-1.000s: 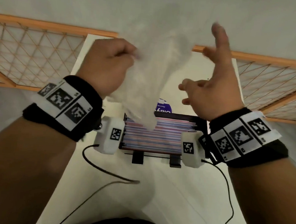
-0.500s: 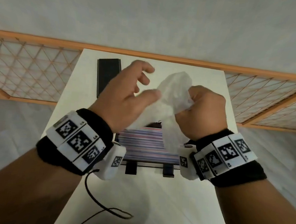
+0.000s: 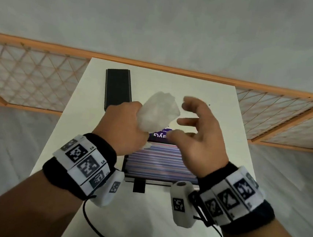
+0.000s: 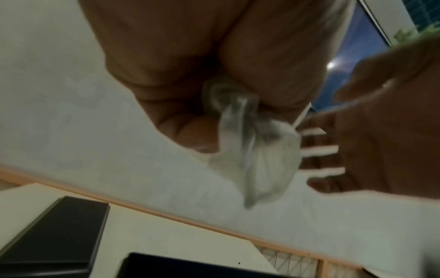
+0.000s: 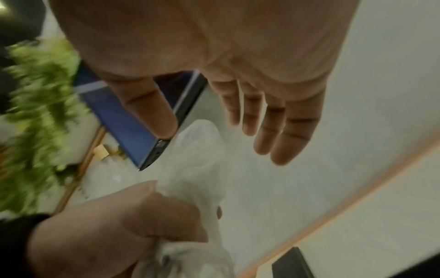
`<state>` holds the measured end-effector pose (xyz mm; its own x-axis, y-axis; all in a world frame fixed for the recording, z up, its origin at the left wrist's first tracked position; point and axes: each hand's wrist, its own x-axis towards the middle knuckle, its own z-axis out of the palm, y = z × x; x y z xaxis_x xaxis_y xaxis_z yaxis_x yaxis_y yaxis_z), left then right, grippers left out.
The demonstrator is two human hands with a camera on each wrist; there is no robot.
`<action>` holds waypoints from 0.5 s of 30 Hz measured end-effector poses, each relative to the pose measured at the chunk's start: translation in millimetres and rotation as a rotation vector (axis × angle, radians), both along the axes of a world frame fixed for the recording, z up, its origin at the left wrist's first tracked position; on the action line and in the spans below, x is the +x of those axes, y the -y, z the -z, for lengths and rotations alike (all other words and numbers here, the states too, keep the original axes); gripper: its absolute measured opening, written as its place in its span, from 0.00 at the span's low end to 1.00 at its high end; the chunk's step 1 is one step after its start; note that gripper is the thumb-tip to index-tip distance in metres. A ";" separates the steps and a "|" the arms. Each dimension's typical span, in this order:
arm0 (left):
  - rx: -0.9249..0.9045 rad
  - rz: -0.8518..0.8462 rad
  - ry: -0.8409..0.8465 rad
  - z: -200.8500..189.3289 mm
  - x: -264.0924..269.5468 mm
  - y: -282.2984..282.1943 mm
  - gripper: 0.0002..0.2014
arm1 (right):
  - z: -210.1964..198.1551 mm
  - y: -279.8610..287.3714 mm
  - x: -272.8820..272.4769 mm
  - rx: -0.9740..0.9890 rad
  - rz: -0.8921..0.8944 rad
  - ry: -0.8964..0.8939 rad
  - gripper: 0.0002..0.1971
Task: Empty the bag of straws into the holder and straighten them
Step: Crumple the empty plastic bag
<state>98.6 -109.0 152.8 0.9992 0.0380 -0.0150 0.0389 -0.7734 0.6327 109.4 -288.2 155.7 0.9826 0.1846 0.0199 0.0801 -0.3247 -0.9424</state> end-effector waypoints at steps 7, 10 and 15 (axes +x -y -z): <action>-0.320 0.201 0.124 2.9 -18.2 -27.7 0.48 | 7.4 -60.6 -10.4 -0.130 -0.147 0.074 0.19; -0.220 0.203 0.287 4.5 -19.5 -46.2 0.40 | 5.1 -77.3 -6.7 0.215 -0.101 -0.235 0.18; -0.209 0.207 0.183 -0.1 -20.7 -61.6 0.21 | 7.2 -99.4 -24.5 0.250 -0.039 -0.412 0.29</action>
<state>77.8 -47.3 152.8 0.9723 -0.1503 0.1791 -0.2338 -0.6060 0.7604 84.9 -188.8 148.5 0.9103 0.2610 -0.3212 -0.3087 -0.0885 -0.9470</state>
